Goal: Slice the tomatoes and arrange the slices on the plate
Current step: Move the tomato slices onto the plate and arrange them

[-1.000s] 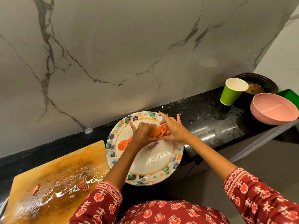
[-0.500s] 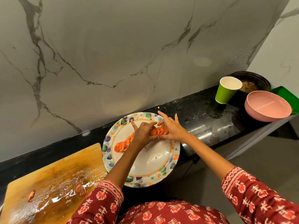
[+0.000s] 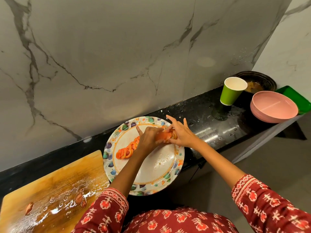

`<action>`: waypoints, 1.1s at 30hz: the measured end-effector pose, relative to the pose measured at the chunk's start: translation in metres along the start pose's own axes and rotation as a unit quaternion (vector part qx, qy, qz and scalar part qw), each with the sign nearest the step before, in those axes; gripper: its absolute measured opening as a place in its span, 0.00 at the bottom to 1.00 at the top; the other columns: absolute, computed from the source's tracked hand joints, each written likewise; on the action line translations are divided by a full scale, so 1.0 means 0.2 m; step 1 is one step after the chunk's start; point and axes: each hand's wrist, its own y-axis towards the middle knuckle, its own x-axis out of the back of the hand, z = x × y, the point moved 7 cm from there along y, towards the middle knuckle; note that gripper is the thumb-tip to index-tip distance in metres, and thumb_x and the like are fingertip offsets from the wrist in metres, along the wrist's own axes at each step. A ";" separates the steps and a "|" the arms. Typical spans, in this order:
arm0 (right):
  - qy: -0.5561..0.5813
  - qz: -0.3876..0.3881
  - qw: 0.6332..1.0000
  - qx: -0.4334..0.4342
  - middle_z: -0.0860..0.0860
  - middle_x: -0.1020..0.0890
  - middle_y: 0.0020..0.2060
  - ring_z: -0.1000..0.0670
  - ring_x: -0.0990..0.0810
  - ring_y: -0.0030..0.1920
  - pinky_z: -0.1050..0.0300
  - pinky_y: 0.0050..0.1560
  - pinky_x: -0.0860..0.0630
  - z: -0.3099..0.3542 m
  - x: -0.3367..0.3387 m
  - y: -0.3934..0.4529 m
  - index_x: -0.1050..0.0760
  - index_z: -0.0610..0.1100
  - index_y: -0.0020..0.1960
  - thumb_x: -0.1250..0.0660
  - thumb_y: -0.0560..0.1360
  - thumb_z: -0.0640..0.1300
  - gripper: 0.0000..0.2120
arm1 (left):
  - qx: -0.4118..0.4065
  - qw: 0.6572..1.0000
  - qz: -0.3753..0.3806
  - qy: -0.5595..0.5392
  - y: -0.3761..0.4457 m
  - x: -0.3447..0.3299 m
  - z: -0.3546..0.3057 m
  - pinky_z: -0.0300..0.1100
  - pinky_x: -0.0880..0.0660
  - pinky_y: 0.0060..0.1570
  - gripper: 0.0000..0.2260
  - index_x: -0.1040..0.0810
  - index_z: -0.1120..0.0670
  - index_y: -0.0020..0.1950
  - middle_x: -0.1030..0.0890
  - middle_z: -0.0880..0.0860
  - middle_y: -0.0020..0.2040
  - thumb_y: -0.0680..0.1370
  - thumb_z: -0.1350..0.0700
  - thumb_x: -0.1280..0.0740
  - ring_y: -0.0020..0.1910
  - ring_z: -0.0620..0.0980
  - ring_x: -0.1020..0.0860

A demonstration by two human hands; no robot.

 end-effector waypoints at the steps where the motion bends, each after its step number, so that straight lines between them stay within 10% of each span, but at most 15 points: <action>1: -0.001 0.001 1.000 -0.001 0.54 0.22 0.51 0.52 0.31 0.63 0.36 0.72 0.64 0.00 -0.01 0.00 0.54 0.44 0.77 0.29 0.70 0.49 0.46 | 0.003 1.000 0.001 0.000 0.00 -0.01 0.01 0.64 0.66 0.67 0.20 0.28 0.47 0.66 0.26 0.49 0.66 0.75 0.46 0.34 0.69 0.49 0.35; 10: 0.037 -0.030 0.999 -0.022 0.51 0.24 0.57 0.49 0.34 0.67 0.37 0.71 0.63 -0.02 0.03 -0.02 0.55 0.45 0.77 0.28 0.68 0.46 0.47 | 0.011 0.999 0.027 0.022 0.04 -0.05 0.01 0.66 0.65 0.67 0.37 0.43 0.45 0.74 0.34 0.52 0.72 0.70 0.38 0.33 0.73 0.52 0.41; 33: -0.040 0.028 0.999 -0.010 0.52 0.25 0.61 0.50 0.36 0.68 0.36 0.72 0.61 -0.08 0.02 -0.02 0.59 0.45 0.77 0.27 0.68 0.49 0.50 | -0.012 0.997 0.047 0.052 0.05 -0.06 -0.07 0.65 0.64 0.67 0.29 0.39 0.46 0.72 0.32 0.51 0.70 0.74 0.43 0.33 0.71 0.52 0.39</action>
